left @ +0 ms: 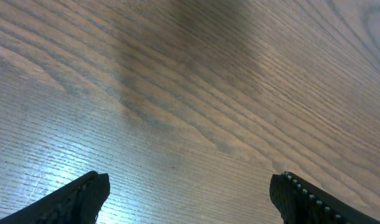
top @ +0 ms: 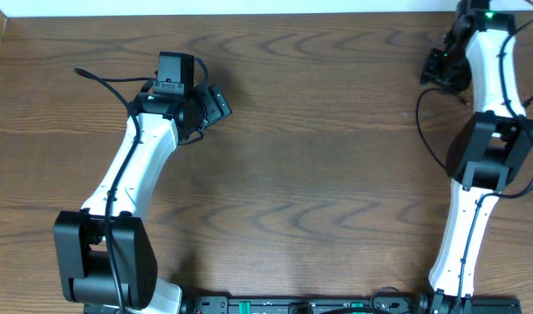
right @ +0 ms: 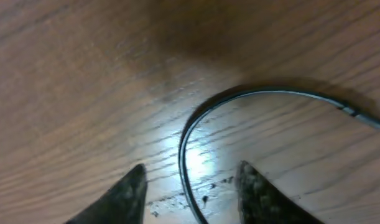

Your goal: Untangle cables

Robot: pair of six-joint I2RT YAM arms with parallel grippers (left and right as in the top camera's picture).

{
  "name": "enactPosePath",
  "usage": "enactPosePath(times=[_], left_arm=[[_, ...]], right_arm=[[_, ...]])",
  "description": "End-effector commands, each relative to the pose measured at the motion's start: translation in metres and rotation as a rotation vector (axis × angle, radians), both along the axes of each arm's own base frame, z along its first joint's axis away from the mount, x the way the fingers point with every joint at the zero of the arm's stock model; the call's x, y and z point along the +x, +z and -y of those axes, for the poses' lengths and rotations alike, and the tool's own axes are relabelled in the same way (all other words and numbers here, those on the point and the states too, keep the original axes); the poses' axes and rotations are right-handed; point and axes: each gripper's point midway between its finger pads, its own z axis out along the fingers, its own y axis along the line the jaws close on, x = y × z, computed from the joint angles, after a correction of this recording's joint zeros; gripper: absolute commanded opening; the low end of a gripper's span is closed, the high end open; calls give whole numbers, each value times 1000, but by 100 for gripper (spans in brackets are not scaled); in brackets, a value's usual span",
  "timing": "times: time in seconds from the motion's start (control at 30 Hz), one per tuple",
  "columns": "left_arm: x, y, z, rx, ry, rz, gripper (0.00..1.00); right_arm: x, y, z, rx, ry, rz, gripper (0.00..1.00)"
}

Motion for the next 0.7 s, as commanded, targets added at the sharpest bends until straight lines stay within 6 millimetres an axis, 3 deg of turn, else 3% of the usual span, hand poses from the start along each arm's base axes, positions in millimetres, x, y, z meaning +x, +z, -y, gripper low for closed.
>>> enactPosePath(times=[0.0, 0.1, 0.57, 0.67], left_arm=[[1, 0, -2, 13, -10, 2, 88], [1, 0, -2, 13, -10, 2, 88], [1, 0, -2, 13, -10, 2, 88], [1, 0, -2, 13, -10, 2, 88]], right_arm=[[1, -9, 2, -90, -62, -15, 35], [5, -15, 0, -88, -87, 0, 27], [-13, -58, 4, -94, -131, -68, 32], [-15, -69, 3, -93, -129, -73, 27]])
